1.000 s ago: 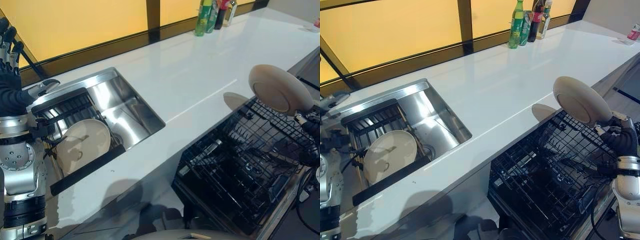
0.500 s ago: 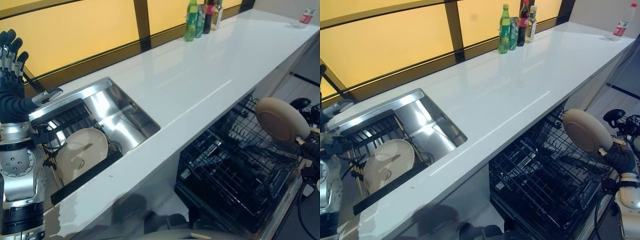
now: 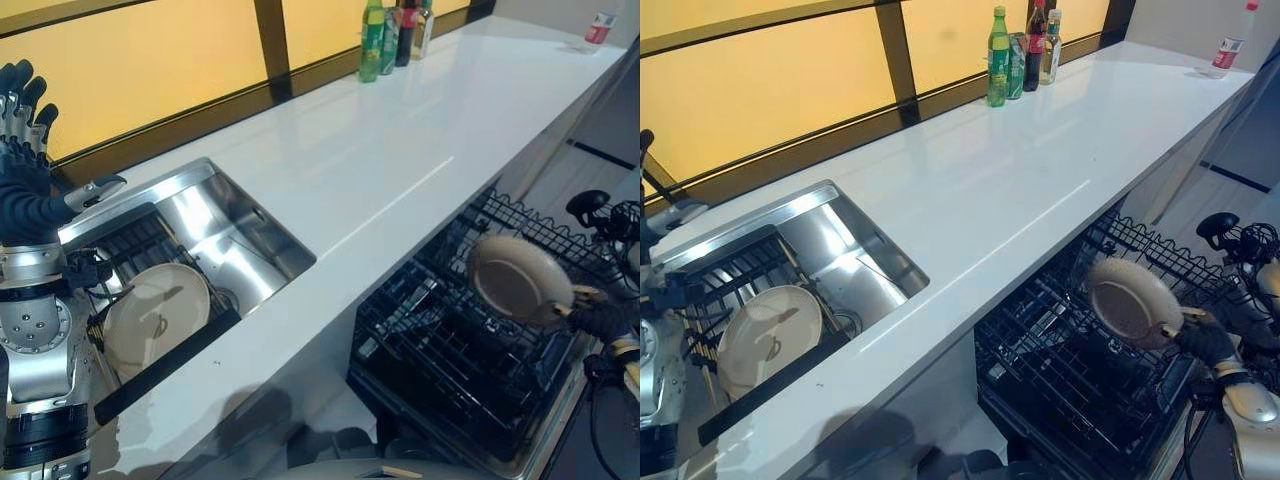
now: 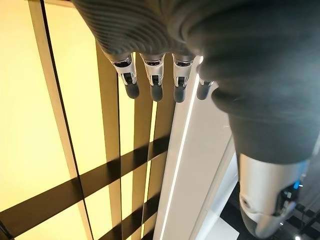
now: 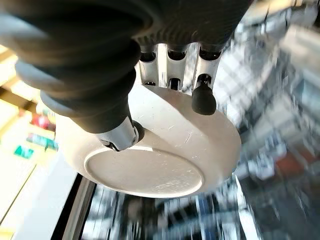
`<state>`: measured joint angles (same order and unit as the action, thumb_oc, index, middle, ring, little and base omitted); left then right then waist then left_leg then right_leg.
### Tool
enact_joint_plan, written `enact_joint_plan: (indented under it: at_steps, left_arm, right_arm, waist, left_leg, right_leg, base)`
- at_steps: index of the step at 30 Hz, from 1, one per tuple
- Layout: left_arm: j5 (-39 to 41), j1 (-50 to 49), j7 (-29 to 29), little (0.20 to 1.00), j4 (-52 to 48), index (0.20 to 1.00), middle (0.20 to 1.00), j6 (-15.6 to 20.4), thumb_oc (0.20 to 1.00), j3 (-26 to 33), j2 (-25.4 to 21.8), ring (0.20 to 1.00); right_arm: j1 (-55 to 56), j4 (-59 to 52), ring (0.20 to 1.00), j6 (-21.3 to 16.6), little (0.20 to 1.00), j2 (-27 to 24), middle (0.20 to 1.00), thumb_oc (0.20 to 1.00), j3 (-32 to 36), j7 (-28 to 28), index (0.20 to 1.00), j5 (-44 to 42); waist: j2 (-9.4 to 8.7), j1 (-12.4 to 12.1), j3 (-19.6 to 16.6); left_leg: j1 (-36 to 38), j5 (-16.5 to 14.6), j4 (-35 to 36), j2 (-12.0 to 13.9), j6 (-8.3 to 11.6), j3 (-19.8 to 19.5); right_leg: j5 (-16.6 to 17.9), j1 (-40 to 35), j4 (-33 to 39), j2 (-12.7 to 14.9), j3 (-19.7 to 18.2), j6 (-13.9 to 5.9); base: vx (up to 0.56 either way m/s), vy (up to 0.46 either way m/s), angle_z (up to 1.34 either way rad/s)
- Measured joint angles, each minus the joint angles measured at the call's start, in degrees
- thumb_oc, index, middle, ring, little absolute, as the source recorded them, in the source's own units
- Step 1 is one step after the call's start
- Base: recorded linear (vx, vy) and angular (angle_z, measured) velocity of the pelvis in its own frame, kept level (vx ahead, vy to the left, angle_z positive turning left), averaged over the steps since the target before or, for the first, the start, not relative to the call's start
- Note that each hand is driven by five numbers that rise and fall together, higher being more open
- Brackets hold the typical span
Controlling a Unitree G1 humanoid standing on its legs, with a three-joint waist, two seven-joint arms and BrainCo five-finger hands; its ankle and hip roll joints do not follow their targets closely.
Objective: Pick up plates and place into dishwasher.
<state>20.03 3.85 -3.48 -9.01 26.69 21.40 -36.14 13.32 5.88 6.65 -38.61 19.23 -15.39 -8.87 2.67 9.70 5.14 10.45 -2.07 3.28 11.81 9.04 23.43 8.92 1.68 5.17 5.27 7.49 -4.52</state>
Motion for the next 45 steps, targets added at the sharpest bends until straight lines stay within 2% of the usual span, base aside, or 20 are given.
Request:
enact_joint_plan:
  at_steps: [3,11,17,19,29,33,39,45]
  left_arm:
    - [0.0,0.88,-0.13,1.0,1.72,1.0,1.0,-0.09,1.0,-0.55,-0.03,1.0]
    - [-0.01,0.92,-0.11,1.0,1.72,1.0,1.0,-0.09,1.0,-1.52,-0.28,1.0]
    - [-0.03,0.97,0.02,1.0,1.72,1.0,1.0,-0.08,1.0,-2.34,-0.42,1.0]
    - [-0.02,1.01,0.03,1.0,1.71,1.0,1.0,-0.09,1.0,-2.34,-0.53,1.0]
    - [-0.02,1.02,0.14,1.0,1.71,1.0,1.0,-0.12,1.0,-2.71,-0.66,1.0]
    - [-0.02,1.02,0.13,1.0,1.72,1.0,1.0,-0.87,1.0,-2.78,-0.86,1.0]
    - [-0.03,1.1,0.04,1.0,1.71,1.0,1.0,-1.07,1.0,-4.49,-0.94,1.0]
    - [-0.09,1.78,-0.18,1.0,1.71,1.0,1.0,-1.21,1.0,-5.56,-0.94,1.0]
  right_arm:
    - [-0.95,2.98,0.2,0.44,0.2,-0.75,0.2,0.2,-0.86,-2.58,0.2,-2.11]
    - [-1.25,5.28,0.2,3.51,0.2,-0.74,0.2,0.2,-3.21,-6.82,0.2,-3.21]
    - [-2.57,10.85,0.2,5.37,0.2,-0.67,0.2,0.2,-6.35,-7.52,0.2,-3.26]
    - [-2.56,11.82,0.2,5.45,0.2,-0.61,0.2,0.2,-6.44,-8.07,0.2,-3.07]
    - [-3.54,14.86,0.2,6.11,0.2,-0.58,0.2,0.2,-8.69,-9.83,0.2,-2.26]
    - [-3.73,14.86,0.2,5.77,0.2,-0.58,0.2,0.2,-8.94,-11.15,0.2,-0.03]
    - [-4.16,14.86,0.2,4.97,0.2,-0.63,0.2,0.2,-13.66,-12.72,0.2,9.28]
    - [-5.27,14.98,0.2,4.97,0.2,-0.66,0.2,0.2,-17.26,-12.77,0.2,11.79]
  waist:
    - [-0.39,-0.91,-0.16]
    - [-1.84,-1.48,-0.47]
    - [-2.08,-1.73,-0.43]
    - [-2.09,-2.53,-0.43]
    - [-2.64,-3.0,-0.38]
    - [-2.74,-3.02,-0.32]
    - [-3.24,-3.52,-0.22]
    - [-3.36,-3.69,-0.12]
  left_leg:
    - [-0.04,0.08,0.03,0.01,0.13,-0.25]
    - [-0.21,0.15,0.07,0.09,0.24,-1.44]
    - [-0.09,0.33,0.11,0.14,0.54,-1.75]
    - [-0.02,0.32,0.1,0.18,0.54,-1.74]
    - [0.01,0.4,0.03,0.33,0.66,-2.45]
    - [0.01,0.41,0.04,0.34,0.69,-2.45]
    - [0.01,0.41,0.01,0.37,0.69,-2.59]
    - [0.13,0.43,0.01,0.45,0.69,-3.48]
  right_leg:
    - [-0.02,-0.1,0.0,0.03,0.31,0.0]
    - [-0.24,-0.67,0.0,0.03,1.41,0.04]
    - [-0.38,-1.03,0.01,0.0,1.92,0.03]
    - [-0.39,-1.08,0.01,-0.03,2.08,0.03]
    - [-0.54,-1.64,0.02,-0.05,2.48,0.05]
    - [-0.54,-1.64,0.01,-0.06,2.5,0.05]
    - [-0.55,-1.7,0.02,-0.05,2.57,0.06]
    - [-0.77,-2.37,0.02,-0.04,3.23,0.04]
  base:
    - [0.01,-0.031,0.05]
    - [0.02,-0.028,0.07]
    - [0.01,-0.019,0.03]
    - [0.0,0.0,0.0]
    - [0.01,-0.006,0.02]
    - [0.0,0.0,0.0]
    - [0.0,0.0,0.0]
    - [0.0,0.011,0.06]
